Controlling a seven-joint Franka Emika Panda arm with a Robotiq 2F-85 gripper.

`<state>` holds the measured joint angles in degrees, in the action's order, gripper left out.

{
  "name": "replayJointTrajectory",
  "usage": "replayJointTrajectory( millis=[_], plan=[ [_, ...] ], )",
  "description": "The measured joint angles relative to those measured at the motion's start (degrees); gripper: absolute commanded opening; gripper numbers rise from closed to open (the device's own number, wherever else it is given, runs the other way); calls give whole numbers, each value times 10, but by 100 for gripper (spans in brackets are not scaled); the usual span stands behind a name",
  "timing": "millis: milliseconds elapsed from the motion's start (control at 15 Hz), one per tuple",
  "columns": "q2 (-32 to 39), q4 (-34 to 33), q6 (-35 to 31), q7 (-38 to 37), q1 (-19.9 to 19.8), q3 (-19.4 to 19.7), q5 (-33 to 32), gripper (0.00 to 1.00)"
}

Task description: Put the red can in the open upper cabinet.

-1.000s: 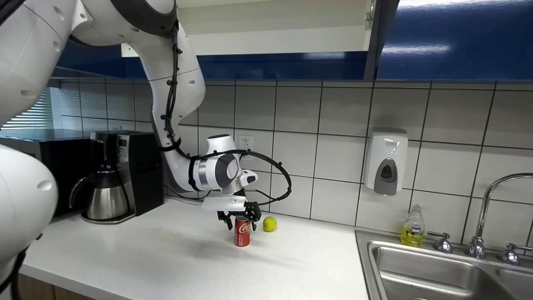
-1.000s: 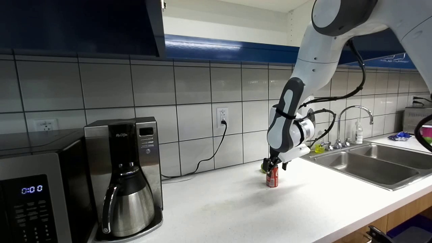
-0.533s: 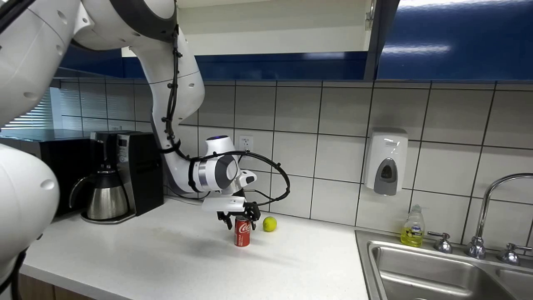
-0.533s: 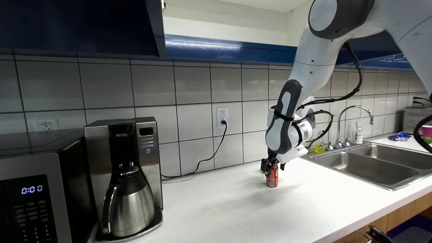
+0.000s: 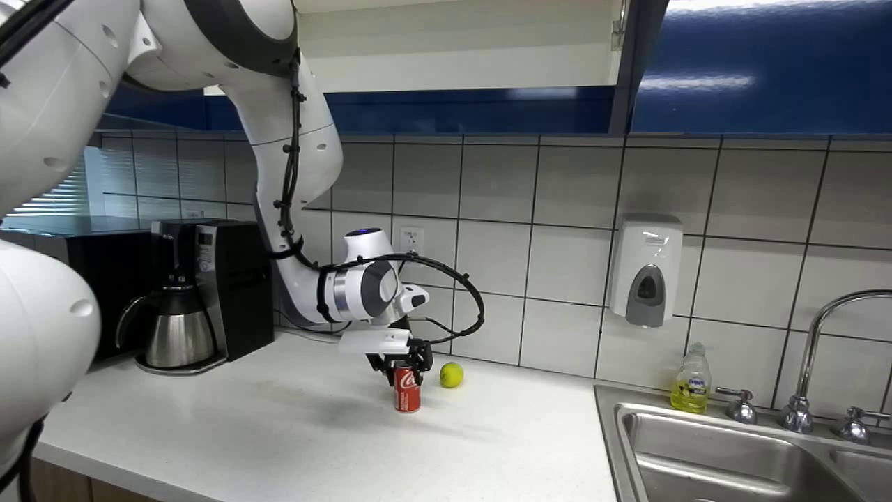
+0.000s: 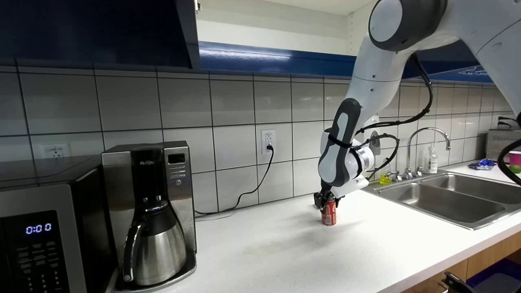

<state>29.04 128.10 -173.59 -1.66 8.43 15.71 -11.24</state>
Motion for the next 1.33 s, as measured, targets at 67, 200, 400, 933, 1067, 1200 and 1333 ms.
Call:
replayJointTrajectory(
  millis=[67,200,400,933,1067,1200,1333],
  plan=[
    [0,-1,0,0,1,0,0,40],
    [0,-1,0,0,3,0,0,40],
    [0,-1,0,0,5,0,0,40],
    [-8,0,20,0,5,-20,3,40],
    [-13,1,32,0,5,-29,3,40],
    [-21,4,43,0,5,-36,3,40],
    [-32,7,56,0,5,-42,3,40]
  ],
)
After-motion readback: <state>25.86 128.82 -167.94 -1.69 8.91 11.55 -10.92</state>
